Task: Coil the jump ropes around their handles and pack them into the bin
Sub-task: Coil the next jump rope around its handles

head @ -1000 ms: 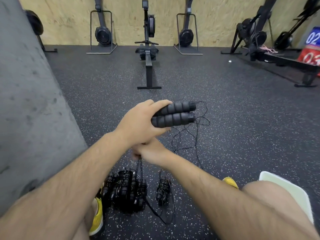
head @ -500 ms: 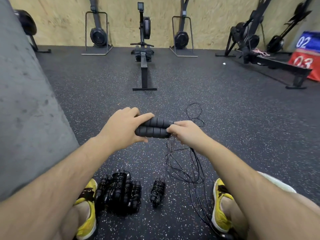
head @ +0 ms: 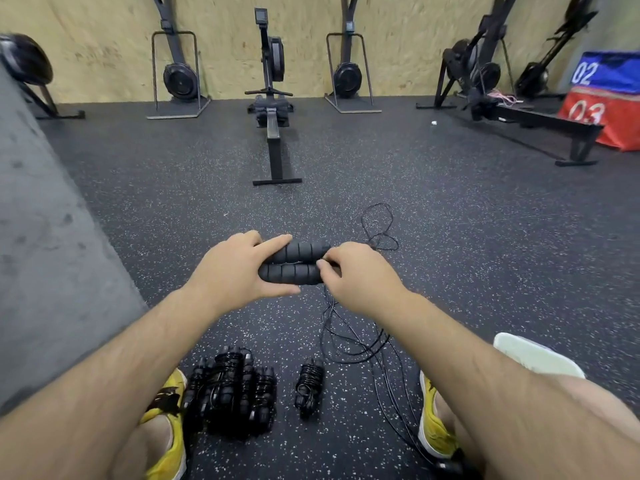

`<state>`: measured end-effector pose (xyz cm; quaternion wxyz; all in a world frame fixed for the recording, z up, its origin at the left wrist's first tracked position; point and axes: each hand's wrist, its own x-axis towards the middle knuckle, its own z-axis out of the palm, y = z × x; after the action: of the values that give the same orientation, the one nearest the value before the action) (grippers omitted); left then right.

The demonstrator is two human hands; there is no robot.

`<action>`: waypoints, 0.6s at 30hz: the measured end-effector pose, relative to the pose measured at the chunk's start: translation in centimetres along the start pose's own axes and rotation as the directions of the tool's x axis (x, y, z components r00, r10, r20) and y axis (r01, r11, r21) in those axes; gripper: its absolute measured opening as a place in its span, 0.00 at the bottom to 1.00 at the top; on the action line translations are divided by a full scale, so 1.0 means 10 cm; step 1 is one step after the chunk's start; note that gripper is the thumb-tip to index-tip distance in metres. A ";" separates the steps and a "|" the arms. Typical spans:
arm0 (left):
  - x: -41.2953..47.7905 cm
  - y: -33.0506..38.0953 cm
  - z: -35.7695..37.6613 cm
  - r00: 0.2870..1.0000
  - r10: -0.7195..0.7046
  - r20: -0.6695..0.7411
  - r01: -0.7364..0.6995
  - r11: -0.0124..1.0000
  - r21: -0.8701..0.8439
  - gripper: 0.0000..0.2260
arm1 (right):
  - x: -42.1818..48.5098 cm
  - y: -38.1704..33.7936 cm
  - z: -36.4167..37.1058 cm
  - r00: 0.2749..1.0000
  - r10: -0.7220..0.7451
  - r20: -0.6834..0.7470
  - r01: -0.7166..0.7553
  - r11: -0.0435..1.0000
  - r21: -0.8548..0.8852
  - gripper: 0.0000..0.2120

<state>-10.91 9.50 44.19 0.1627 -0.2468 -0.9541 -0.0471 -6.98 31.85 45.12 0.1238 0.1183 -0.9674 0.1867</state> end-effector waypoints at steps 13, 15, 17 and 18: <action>0.02 -0.10 -0.04 0.997 0.029 0.073 -0.020 0.994 -0.111 0.33 | 0.07 0.02 -0.40 0.960 -0.266 0.081 0.267 0.964 0.009 0.14; 0.00 -0.07 -0.05 0.989 0.091 0.119 -0.060 0.968 -0.242 0.34 | 0.15 0.18 -0.44 0.974 -0.223 0.041 0.211 0.959 0.188 0.13; -0.02 0.00 -0.06 0.980 0.152 0.125 -0.097 0.927 -0.363 0.31 | 0.19 0.29 -0.42 0.990 -0.134 0.046 0.111 0.935 0.336 0.12; -0.03 0.04 -0.07 0.979 0.176 0.099 -0.124 0.911 -0.394 0.29 | 0.20 0.32 -0.37 0.993 -0.100 0.068 0.067 0.923 0.380 0.12</action>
<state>-10.27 9.59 44.76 0.0507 -0.3494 -0.9130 -0.2046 -8.99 35.82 47.98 0.0650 0.1888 -0.9120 0.3582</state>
